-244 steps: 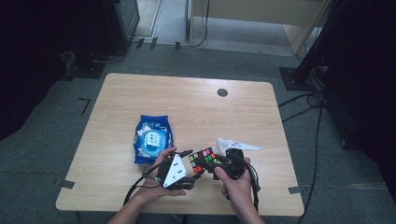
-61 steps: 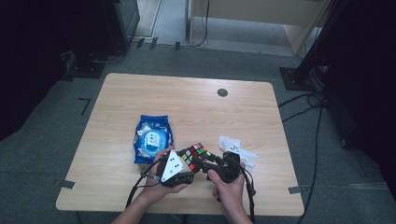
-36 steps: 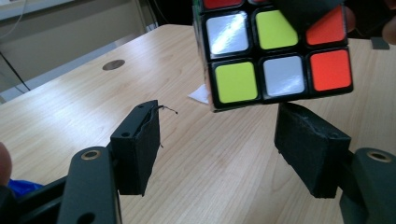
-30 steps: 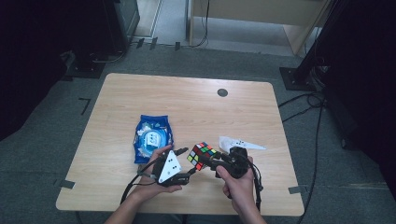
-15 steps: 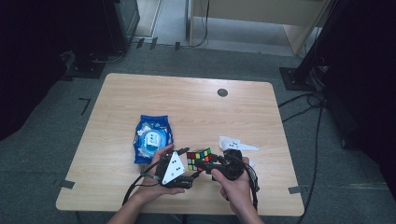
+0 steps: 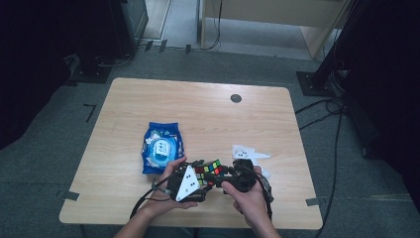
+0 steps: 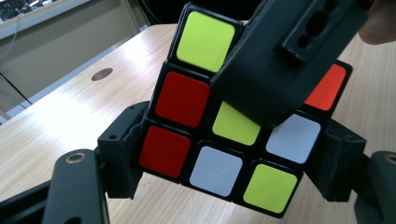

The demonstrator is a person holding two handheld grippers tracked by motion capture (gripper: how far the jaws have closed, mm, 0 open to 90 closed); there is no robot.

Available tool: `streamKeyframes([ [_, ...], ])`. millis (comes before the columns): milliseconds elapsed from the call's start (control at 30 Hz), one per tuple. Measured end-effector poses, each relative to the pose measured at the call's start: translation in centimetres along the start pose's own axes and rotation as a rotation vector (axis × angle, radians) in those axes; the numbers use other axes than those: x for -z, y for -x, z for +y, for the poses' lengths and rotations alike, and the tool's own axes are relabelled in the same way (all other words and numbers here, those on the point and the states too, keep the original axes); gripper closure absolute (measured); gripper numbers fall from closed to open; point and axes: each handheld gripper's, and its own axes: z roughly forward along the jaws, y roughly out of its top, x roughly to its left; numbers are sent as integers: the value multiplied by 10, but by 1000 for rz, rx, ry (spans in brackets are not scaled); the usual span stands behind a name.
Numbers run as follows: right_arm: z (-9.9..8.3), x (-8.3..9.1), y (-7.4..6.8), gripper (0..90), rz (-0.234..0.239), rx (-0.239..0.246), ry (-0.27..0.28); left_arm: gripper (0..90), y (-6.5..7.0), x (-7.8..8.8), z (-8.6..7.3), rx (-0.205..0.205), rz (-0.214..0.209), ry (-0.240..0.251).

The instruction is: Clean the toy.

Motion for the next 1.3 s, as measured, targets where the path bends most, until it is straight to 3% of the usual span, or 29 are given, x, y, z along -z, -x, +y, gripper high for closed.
streamKeyframes([
  [200,1,-1,3,332,8,-19,5,281,0,1,0,0,2,8],
  [300,1,0,6,310,3,-31,10,337,-2,3,1,7,23,18],
  [433,1,0,7,321,36,-36,13,339,-7,5,0,44,17,35],
  [600,1,-1,8,298,56,-48,30,339,-5,6,0,36,5,48],
  [700,1,0,10,334,73,-66,45,339,-3,5,0,34,2,47],
  [800,-1,1,7,342,48,-51,61,338,-5,4,0,54,-12,44],
  [967,-2,1,3,343,15,-34,70,317,-3,4,2,52,5,44],
  [1100,-3,0,4,342,18,-29,72,336,-4,4,1,46,0,36],
  [1233,1,0,7,336,58,-22,53,338,-6,6,1,46,12,39],
  [1300,7,10,12,316,83,-13,71,339,-12,8,-1,67,22,35],
])
